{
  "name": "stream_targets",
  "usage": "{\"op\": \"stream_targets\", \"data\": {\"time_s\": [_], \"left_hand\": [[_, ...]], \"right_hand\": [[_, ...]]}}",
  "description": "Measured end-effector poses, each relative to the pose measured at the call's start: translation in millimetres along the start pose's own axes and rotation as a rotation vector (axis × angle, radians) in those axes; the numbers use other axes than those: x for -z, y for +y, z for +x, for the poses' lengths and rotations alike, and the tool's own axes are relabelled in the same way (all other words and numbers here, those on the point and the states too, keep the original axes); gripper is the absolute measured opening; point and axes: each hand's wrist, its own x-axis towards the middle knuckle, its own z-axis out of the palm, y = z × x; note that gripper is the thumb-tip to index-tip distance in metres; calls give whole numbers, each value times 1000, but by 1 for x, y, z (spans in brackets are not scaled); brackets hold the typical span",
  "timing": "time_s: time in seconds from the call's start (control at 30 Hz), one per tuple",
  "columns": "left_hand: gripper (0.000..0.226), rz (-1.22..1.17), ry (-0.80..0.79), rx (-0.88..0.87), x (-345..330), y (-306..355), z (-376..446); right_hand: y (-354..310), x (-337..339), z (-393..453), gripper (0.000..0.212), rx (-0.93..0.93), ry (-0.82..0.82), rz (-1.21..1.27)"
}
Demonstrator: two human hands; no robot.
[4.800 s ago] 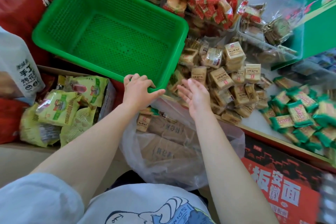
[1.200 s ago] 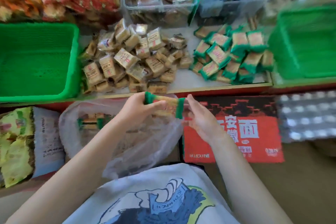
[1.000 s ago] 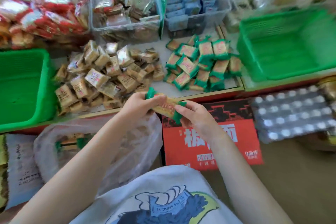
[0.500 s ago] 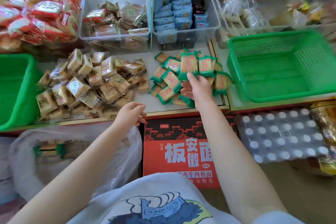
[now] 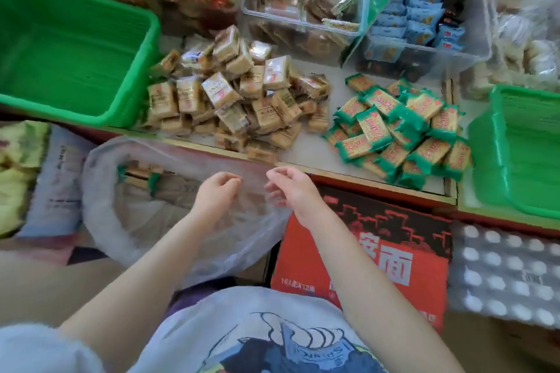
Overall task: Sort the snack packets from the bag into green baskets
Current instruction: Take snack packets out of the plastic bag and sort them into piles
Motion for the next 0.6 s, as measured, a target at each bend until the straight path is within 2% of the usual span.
{"op": "stream_targets", "data": {"time_s": [0.07, 0.13, 0.23, 0.3, 0.4, 0.5, 0.6], "left_hand": [[23, 119, 136, 60, 46, -44, 5], [33, 227, 230, 123, 91, -89, 9], [52, 436, 290, 196, 139, -139, 18], [58, 481, 296, 231, 157, -164, 32], [57, 383, 240, 288, 176, -192, 58], [55, 180, 104, 298, 198, -211, 82], [54, 60, 66, 256, 216, -217, 97]], "right_hand": [[20, -54, 14, 8, -92, -132, -96], [41, -96, 27, 9, -199, -176, -158], [68, -144, 48, 11, -300, -206, -196], [77, -175, 63, 22, -331, -203, -210], [82, -224, 86, 37, -328, -188, -203], [81, -273, 115, 34, -336, -149, -157], [84, -312, 151, 42, -399, -67, 3]]}}
